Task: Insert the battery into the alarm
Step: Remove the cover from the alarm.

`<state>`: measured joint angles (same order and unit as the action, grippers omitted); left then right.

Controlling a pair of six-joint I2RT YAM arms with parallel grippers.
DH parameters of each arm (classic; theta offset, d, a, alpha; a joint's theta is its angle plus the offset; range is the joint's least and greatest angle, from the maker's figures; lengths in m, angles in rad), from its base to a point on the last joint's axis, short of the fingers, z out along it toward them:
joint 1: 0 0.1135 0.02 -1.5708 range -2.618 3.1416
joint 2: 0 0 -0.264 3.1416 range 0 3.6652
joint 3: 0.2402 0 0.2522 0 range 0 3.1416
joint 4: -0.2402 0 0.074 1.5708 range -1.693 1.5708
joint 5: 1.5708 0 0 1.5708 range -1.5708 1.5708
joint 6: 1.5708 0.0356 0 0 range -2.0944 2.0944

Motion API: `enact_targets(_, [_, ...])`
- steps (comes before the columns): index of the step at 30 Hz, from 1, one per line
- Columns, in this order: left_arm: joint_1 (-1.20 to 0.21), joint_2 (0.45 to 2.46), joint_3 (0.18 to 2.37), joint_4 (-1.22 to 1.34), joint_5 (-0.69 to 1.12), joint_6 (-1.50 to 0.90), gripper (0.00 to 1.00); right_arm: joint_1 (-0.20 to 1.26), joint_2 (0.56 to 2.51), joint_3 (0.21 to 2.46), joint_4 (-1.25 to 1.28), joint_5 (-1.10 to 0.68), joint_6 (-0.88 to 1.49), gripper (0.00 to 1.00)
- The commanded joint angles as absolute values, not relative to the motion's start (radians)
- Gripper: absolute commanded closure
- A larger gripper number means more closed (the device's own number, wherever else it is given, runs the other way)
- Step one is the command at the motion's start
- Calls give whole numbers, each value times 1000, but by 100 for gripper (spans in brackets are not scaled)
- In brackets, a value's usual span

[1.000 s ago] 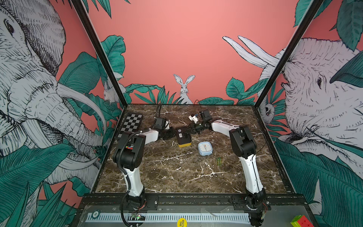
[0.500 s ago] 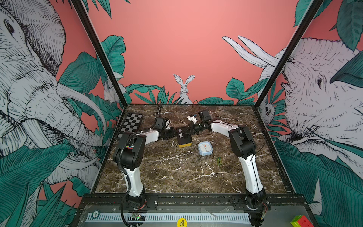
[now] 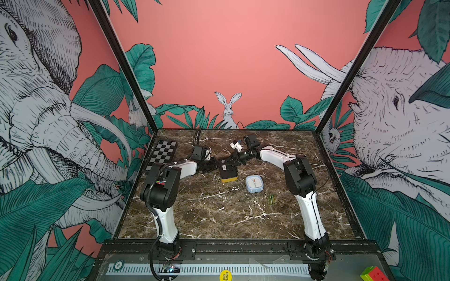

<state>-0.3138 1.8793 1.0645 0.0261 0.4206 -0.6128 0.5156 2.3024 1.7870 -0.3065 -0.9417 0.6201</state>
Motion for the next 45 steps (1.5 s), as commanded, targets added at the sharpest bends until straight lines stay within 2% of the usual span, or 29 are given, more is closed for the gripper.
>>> enact_targets(1, [-324,1911,1031,-63,365,-617,82,524,2249,1829,-428,-861,496,75])
enact_targets(11, [-324,1896,1028,-48,373,-611,81,567,2186,1844,-643,-607,97,70])
enact_targets(19, [-324,1887,1022,-39,370,-609,80,633,2211,1909,-718,-433,-74,67])
enact_targets(34, [-324,1870,1008,-38,358,-603,78,668,2284,1980,-747,-294,-140,67])
enact_targets(38, [-324,1870,1008,-37,359,-601,77,670,2296,1983,-750,-277,-152,61])
enact_targets(45, [-324,1868,1008,-38,356,-602,76,677,2310,1991,-750,-284,-166,58])
